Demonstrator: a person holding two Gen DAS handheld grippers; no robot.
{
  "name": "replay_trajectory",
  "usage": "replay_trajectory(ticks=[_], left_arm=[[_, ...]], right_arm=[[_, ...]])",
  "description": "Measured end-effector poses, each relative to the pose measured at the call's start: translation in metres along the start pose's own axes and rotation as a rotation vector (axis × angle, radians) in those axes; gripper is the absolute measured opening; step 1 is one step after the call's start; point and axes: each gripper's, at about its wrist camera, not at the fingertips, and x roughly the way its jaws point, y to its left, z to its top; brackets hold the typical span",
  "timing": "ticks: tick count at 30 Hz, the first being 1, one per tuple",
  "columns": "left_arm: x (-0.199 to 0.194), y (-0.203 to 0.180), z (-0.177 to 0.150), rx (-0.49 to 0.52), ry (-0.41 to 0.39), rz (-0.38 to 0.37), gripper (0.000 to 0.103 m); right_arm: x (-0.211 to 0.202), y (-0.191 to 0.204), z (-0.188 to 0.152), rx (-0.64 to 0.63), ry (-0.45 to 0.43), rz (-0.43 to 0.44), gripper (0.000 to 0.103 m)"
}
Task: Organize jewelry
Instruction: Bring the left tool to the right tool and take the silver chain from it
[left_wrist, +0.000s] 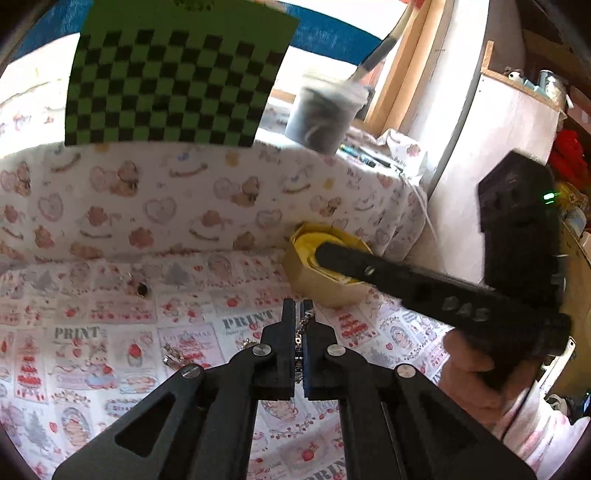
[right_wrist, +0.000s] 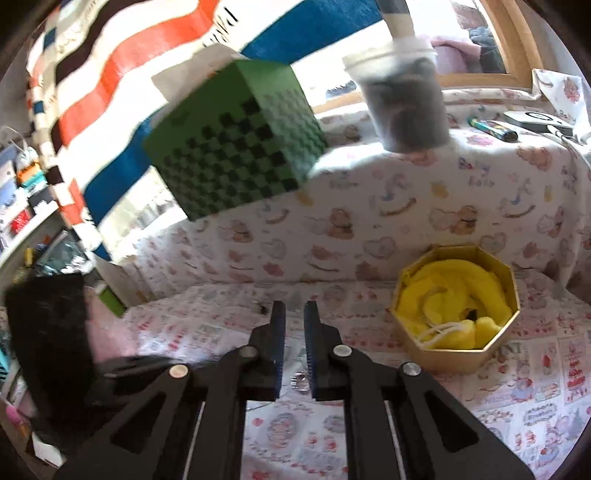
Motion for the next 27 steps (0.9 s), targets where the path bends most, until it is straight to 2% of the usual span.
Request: replay_trajectory(ticks=[5,13,16,20,22,23,27], left_arm=[[-0.005,0.009,0.004,-0.035,-0.015,-0.007,0.002],[-0.016,0.018,0.005,-0.061,-0.036,0.017,0.002],[-0.019,0.02,0.007,-0.063,-0.054,0.083,0.001],[-0.035,0.021,0.01,-0.044,-0.117,0.235,0.002],[-0.041,0.023,0.013,-0.042,-0.129,0.312,0.002],[-0.043,0.025,0.014,-0.049,-0.12,0.351,0.002],[-0.039,0.041,0.016,-0.093,-0.037,0.48,0.002]], right_arm=[[0.011,-0.01,0.0,0.046,0.064,0.058,0.009],[0.02,-0.006,-0.005,0.021,0.101,0.012,0.009],[0.028,0.0,-0.008,-0.034,0.141,-0.006,0.014],[0.041,0.019,-0.022,-0.128,0.209,-0.002,0.015],[0.046,0.031,-0.03,-0.164,0.231,-0.001,0.023],[0.049,0.036,-0.034,-0.175,0.238,-0.001,0.028],[0.066,0.052,-0.05,-0.188,0.308,-0.043,0.028]])
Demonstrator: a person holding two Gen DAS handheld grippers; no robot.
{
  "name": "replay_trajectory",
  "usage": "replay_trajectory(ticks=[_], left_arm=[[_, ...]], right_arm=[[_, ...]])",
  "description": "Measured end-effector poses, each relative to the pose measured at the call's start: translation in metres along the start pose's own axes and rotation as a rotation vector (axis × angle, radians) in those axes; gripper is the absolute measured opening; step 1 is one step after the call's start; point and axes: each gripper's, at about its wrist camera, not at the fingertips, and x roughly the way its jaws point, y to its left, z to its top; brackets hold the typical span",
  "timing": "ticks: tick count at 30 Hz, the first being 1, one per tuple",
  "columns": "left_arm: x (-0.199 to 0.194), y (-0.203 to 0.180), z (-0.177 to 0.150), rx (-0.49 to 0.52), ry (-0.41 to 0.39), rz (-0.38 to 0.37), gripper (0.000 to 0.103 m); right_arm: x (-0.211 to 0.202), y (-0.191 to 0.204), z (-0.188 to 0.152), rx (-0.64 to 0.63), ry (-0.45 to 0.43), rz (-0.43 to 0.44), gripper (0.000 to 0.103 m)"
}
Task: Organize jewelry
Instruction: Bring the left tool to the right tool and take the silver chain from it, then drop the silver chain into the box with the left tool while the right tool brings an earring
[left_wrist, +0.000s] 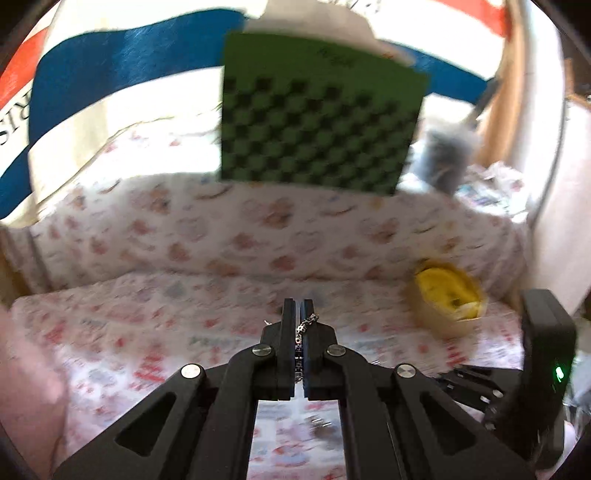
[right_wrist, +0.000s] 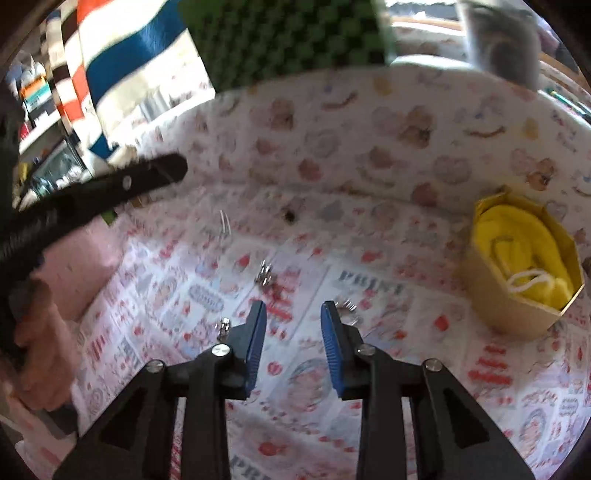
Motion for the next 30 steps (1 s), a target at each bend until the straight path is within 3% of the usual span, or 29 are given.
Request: replay_trajectory(ticks=[4,6,8,13,15,21,30], left_arm=[[0.019,0.011,-0.003,-0.024,0.09,0.063,0.002],[0.025,0.02,-0.004,-0.074,0.124,0.068,0.002],[0.029,0.026,-0.007,-0.123,0.148,0.121,0.002],[0.029,0.037,-0.006,-0.169,0.156,0.088,0.002],[0.028,0.04,-0.005,-0.172,0.158,0.085,0.002],[0.029,0.042,-0.004,-0.18,0.183,0.081,0.002],[0.02,0.032,-0.002,-0.126,0.154,0.072,0.002]], right_arm=[[0.015,0.005,0.002,0.07,0.083,0.066,0.028],[0.018,0.012,0.003,0.074,0.091,0.087,0.028],[0.019,0.021,0.004,0.053,0.075,0.09,0.028],[0.027,0.034,0.0,0.011,0.089,0.079,0.029],[0.03,0.036,-0.001,-0.011,0.103,0.071,0.014],[0.015,0.031,0.0,-0.03,0.057,0.056,0.009],[-0.034,-0.011,0.012,0.043,-0.071,0.029,0.009]])
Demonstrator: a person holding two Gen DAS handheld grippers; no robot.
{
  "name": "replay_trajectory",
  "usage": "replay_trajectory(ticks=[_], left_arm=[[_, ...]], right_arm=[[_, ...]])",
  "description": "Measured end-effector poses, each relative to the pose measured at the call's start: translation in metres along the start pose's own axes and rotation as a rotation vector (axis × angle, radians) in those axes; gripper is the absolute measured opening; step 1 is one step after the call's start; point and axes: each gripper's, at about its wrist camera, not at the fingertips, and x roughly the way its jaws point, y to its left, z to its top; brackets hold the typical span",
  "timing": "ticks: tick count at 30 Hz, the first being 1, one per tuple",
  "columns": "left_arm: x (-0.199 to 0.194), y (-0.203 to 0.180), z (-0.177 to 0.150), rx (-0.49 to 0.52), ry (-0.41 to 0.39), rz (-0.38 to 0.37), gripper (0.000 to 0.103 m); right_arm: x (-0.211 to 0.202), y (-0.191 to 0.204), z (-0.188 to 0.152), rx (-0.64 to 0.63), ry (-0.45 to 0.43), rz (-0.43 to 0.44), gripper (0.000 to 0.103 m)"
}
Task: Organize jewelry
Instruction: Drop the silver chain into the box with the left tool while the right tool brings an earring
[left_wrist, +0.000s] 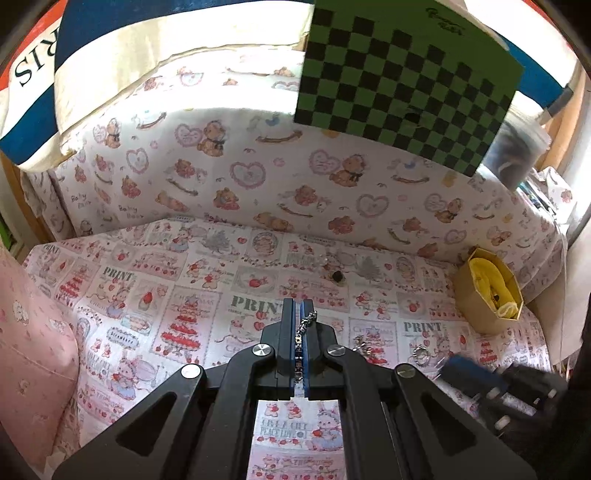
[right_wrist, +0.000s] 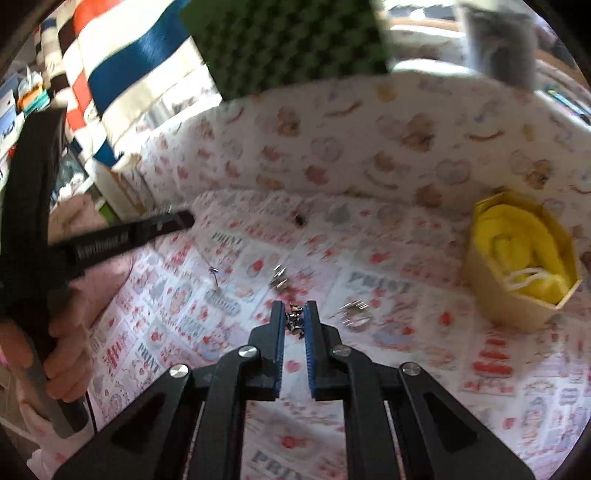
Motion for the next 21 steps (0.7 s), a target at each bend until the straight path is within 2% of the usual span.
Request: replay_trajectory(ticks=[2,5,8,11,15,21], left_arm=[[-0.006,-0.005,-0.001,0.017,-0.031,-0.006,0.002],[-0.027,-0.018,-0.003,0.057,-0.133,-0.012,0.002],[-0.042,-0.032,-0.008,0.102,-0.204,-0.027,0.002],[-0.042,-0.038,-0.009,0.115,-0.2,-0.068,0.002],[-0.032,-0.044,-0.012,0.139,-0.179,-0.049,0.002],[-0.018,-0.047,-0.016,0.15,-0.144,-0.03,0.002]], right_arm=[[-0.015,-0.009,0.006,0.013,-0.035,-0.006,0.009],[-0.041,-0.026,0.016,0.037,-0.102,-0.025,0.009],[-0.067,-0.05,0.026,0.078,-0.179,-0.089,0.009],[-0.077,-0.084,0.034,0.157,-0.205,-0.132,0.009],[-0.074,-0.123,0.037,0.22,-0.215,-0.239,0.009],[-0.045,-0.156,0.036,0.261,-0.134,-0.289,0.009]])
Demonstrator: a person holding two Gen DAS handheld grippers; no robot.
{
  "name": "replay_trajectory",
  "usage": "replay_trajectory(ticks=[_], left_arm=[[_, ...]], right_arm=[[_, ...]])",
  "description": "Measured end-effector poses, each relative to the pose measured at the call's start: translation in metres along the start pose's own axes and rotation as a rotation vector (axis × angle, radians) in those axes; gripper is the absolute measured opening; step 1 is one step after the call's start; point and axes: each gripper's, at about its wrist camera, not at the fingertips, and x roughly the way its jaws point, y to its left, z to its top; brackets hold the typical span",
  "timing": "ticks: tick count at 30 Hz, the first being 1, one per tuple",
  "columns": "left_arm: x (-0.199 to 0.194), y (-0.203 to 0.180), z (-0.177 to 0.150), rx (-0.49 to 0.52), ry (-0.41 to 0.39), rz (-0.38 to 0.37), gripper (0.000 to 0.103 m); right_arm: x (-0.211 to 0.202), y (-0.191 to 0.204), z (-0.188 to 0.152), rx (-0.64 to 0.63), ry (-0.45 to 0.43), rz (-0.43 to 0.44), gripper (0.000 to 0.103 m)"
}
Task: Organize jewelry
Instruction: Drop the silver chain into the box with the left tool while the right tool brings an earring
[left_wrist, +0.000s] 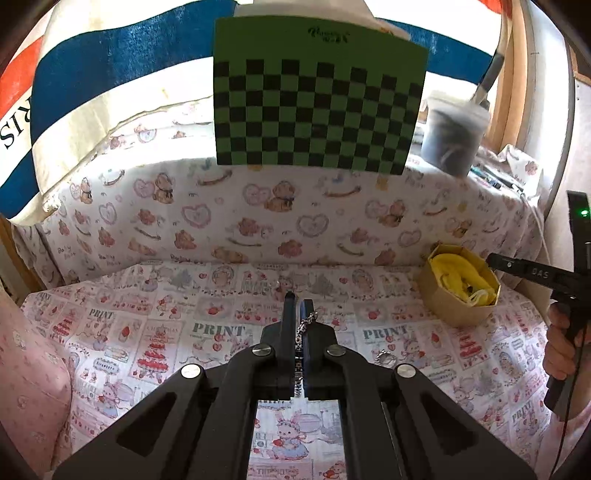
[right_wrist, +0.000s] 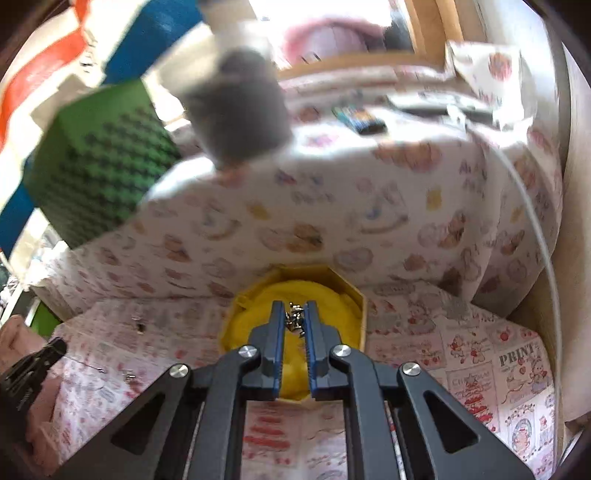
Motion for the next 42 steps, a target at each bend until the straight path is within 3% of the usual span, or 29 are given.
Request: replay_trajectory(ticks=[4,6,15,21,29,35,39,42], left_arm=[[0.001,-0.004,0.0,0.007,0.004,-0.013,0.002],[0.0,-0.011,0.004,0.002,0.026,-0.053,0.002],[0.004,-0.08,0.063,0.04,0.0,-0.081,0.002],[0.024,-0.128,0.09,0.084,0.025,-0.09,0.002],[0.045,-0.15,0.096,0.061,0.075,-0.169,0.002],[0.06,-0.161,0.095,0.074,0.111,-0.19,0.002],[0.072,-0.165,0.091,0.074,0.138,-0.211,0.002],[0.082,-0.171,0.088,0.082,0.16,-0.217,0.002]], right_arm=[[0.01,-0.008,-0.001,0.018,0.023,-0.005,0.009],[0.01,-0.012,0.0,0.035,0.026,0.012,0.009],[-0.005,-0.043,0.004,0.096,0.03,0.062,0.01],[-0.003,-0.04,0.004,0.074,0.026,0.056,0.01],[0.013,-0.032,0.0,0.093,0.038,0.052,0.01],[0.003,-0.044,0.003,0.127,0.029,0.105,0.018],[-0.011,-0.058,0.006,0.193,-0.02,0.17,0.019],[-0.02,-0.071,0.008,0.234,-0.066,0.166,0.023]])
